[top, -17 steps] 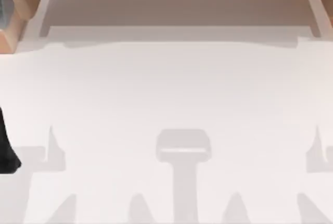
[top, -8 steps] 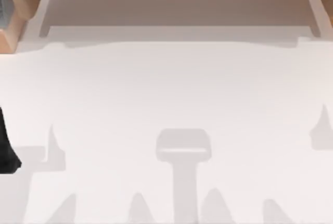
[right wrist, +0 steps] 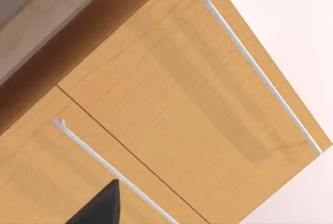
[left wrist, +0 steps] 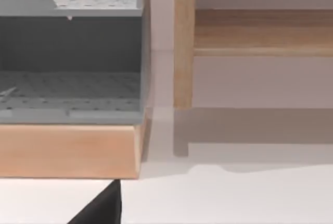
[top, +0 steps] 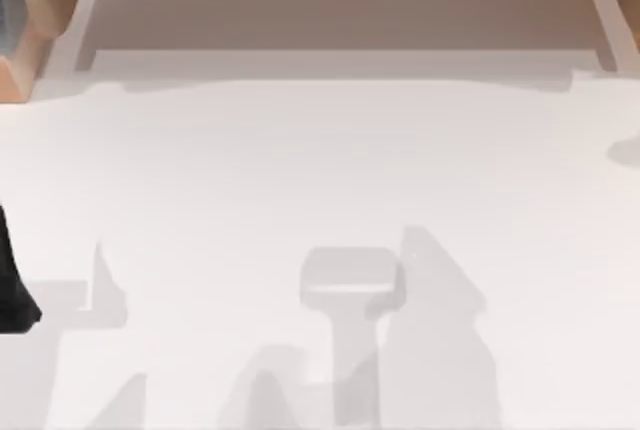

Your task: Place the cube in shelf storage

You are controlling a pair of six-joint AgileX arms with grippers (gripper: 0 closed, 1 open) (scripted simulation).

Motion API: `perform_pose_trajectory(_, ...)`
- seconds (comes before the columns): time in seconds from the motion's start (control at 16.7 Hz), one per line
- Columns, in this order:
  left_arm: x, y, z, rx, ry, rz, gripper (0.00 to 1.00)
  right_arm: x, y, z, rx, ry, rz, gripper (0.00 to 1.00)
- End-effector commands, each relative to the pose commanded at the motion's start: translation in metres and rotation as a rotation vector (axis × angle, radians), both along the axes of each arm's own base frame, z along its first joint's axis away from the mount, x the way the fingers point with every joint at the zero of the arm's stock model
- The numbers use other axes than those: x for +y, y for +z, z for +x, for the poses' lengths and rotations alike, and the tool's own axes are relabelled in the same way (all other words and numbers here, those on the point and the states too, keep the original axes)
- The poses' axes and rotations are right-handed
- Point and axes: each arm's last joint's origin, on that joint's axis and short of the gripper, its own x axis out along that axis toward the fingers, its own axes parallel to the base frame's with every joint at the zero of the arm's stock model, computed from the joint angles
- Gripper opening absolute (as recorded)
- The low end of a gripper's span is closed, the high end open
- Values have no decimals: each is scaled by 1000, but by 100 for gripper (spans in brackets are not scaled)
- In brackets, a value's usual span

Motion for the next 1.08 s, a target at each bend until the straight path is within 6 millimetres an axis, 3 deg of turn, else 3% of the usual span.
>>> perform_pose_trajectory(0.12,0,0,0,0,0,0,100,-21,-6,41,29,-19,-152,100)
perform_pose_trajectory(0.24,0,0,0,0,0,0,100,-44,-26,81,66,-27,-291,100)
perform_pose_trajectory(0.48,0,0,0,0,0,0,100,-85,-99,142,156,-7,-510,100)
perform_pose_trajectory(0.66,0,0,0,0,0,0,100,-105,-157,164,210,25,-614,100)
perform_pose_trajectory(0.78,0,0,0,0,0,0,100,-113,-185,170,229,44,-658,100)
perform_pose_trajectory(0.9,0,0,0,0,0,0,100,-117,-201,173,239,56,-680,100)
perform_pose_trajectory(1.08,0,0,0,0,0,0,100,-118,-206,174,241,59,-685,100)
